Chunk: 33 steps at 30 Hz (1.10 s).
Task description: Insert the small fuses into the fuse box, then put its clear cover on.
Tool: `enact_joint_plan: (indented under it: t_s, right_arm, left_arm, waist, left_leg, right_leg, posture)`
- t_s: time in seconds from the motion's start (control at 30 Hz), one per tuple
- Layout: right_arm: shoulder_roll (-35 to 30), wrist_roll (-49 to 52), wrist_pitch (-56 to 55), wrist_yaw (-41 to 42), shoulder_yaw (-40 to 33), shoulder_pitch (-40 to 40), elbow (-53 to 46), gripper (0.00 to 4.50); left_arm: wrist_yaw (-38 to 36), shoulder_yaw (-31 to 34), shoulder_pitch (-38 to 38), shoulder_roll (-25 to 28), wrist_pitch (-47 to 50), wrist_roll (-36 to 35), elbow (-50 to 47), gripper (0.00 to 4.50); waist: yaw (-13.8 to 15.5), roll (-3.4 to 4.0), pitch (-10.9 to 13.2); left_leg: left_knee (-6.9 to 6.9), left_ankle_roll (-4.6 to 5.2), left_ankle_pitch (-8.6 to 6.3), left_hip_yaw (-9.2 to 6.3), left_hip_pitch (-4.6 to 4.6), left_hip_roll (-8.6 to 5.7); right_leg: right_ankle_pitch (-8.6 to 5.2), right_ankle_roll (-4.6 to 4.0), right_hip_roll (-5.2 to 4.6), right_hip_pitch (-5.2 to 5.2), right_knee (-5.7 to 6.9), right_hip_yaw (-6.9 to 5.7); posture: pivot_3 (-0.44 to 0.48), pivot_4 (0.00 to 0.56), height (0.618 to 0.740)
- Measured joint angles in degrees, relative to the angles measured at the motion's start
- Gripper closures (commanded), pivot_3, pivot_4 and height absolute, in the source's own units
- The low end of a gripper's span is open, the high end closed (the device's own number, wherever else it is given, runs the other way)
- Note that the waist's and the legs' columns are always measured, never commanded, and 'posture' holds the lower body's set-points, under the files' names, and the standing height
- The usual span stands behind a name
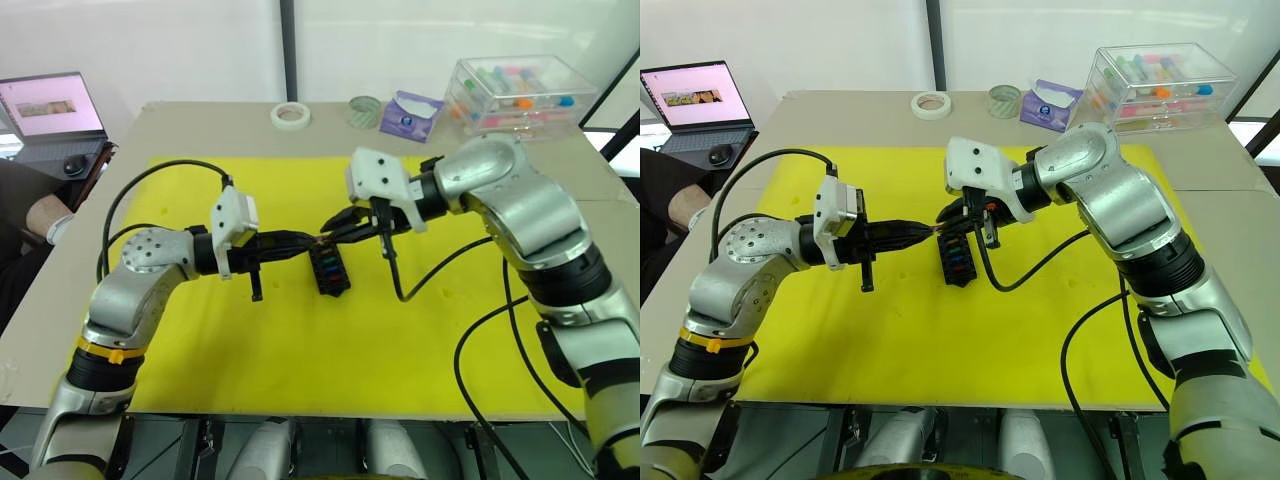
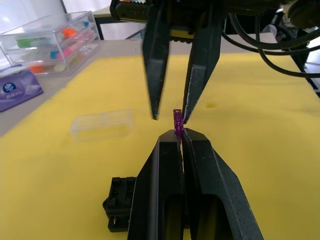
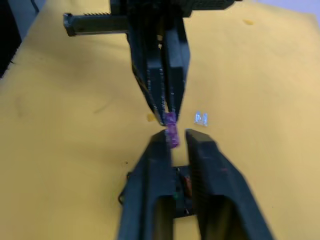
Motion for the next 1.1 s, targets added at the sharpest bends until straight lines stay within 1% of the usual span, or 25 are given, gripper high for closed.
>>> enact_joint_plan:
  t_s: [0.37, 0.4, 0.47, 0.57, 0.67, 0.77, 0.8, 0.87, 1.0, 1.1]
  right_arm:
    - [-0.10, 0.16, 0.19, 0.73, 0.00, 0.02, -0.06, 4.46]
    - [-0.09, 0.17, 0.04, 0.87, 0.01, 0.02, -0.04, 4.50]
    - [-0.11, 0.14, -0.80, 1.14, 0.01, 0.00, 0.38, 4.50]
    - [-0.13, -0.31, -2.22, 1.80, 0.09, -0.24, 2.69, 4.50]
    - [0.13, -1.63, -5.39, 3.01, 0.40, -1.77, 7.19, 4.50]
    - [1.09, -3.75, -9.64, 4.18, 1.24, -3.65, 12.77, 4.50]
    - [1.74, -4.54, -11.05, 4.44, 1.71, -4.21, 14.82, 4.50]
    - [3.40, -6.26, -14.18, 5.18, 2.72, -5.30, 19.59, 4.50]
    - [5.93, -8.93, -19.50, 6.26, 4.09, -6.41, 26.04, 4.50]
    - [7.20, -11.16, -23.44, 6.76, 4.81, -6.88, 31.00, 4.50]
  left_arm:
    - [-0.32, -0.02, 0.15, 0.00, -0.29, 0.00, 0.00, 4.50]
    - [-0.44, 0.03, 0.38, 0.03, -0.28, -0.20, -0.12, 3.99]
    - [-0.81, 0.36, 1.81, 0.87, 0.58, -1.13, -0.77, 3.43]
    - [-0.87, 2.13, 4.05, 2.02, 1.67, -2.66, -1.47, 2.35]
    - [0.12, 4.74, 6.72, 2.53, 2.07, -4.10, -2.86, 1.26]
    - [2.88, 6.63, 9.74, 1.97, 2.69, -4.79, -4.29, 0.18]
    - [4.20, 6.96, 10.68, 1.44, 2.60, -4.73, -4.66, 0.04]
    - [7.43, 7.18, 11.82, -0.47, 2.21, -4.17, -5.10, 0.04]
    - [10.38, 6.91, 12.42, -0.85, 2.26, -3.23, -5.30, 0.04]
    - [12.24, 6.11, 12.39, -2.14, 2.36, -2.59, -5.31, 0.04]
  waist:
    - [0.00, 0.00, 0.00]
    - [0.00, 0.00, 0.00]
    - [-0.04, 0.00, 0.00]
    - [-0.19, 0.00, 0.00]
    - [-0.18, 0.00, 0.00]
    - [-0.18, 0.00, 0.00]
    - [-0.19, 0.00, 0.00]
    - [-0.03, 0.00, 0.00]
    - [-0.09, 0.00, 0.00]
    - [-0.08, 0.00, 0.00]
  left_leg:
    - [0.00, 0.00, 0.00, 0.00, 0.00, 0.00]
    - [0.00, 0.00, 0.00, 0.00, 0.00, 0.00]
    - [-0.01, 0.00, 0.00, 0.00, 0.00, 0.00]
    - [-0.02, 0.00, 0.00, 0.00, 0.00, 0.02]
    - [-0.03, 0.00, 0.00, 0.00, 0.01, 0.02]
    - [-0.03, 0.00, 0.00, 0.00, 0.01, 0.02]
    - [-0.03, 0.00, 0.00, 0.00, 0.01, 0.02]
    - [-0.01, 0.00, 0.00, 0.00, 0.01, 0.01]
    - [-0.01, 0.00, 0.00, 0.00, 0.01, 0.00]
    - [-0.01, 0.00, 0.00, 0.00, 0.01, 0.00]
  right_leg:
    - [0.00, 0.00, 0.00, 0.00, 0.00, 0.00]
    - [0.00, 0.00, 0.00, 0.00, 0.00, 0.00]
    - [0.00, 0.00, 0.00, 0.00, 0.00, 0.00]
    - [0.00, 0.00, 0.03, -0.01, 0.00, 0.01]
    - [0.00, 0.00, 0.03, -0.02, -0.01, 0.01]
    - [0.00, 0.00, 0.03, -0.01, -0.01, 0.02]
    - [0.00, 0.00, 0.03, -0.01, -0.01, 0.01]
    - [0.00, 0.00, 0.02, 0.00, 0.00, 0.00]
    - [0.00, 0.00, 0.01, 0.00, 0.00, 0.01]
    - [0.00, 0.00, 0.02, 0.00, 0.00, 0.00]
  posture:
    - [0.000, 0.150, 0.740]
    - [0.000, 0.150, 0.740]
    - [0.000, 0.150, 0.740]
    - [0.000, 0.150, 0.740]
    - [0.000, 0.150, 0.740]
    - [0.000, 0.150, 0.740]
    - [0.000, 0.150, 0.740]
    - [0.000, 0.150, 0.740]
    - [0.000, 0.150, 0.740]
    - [0.000, 0.150, 0.740]
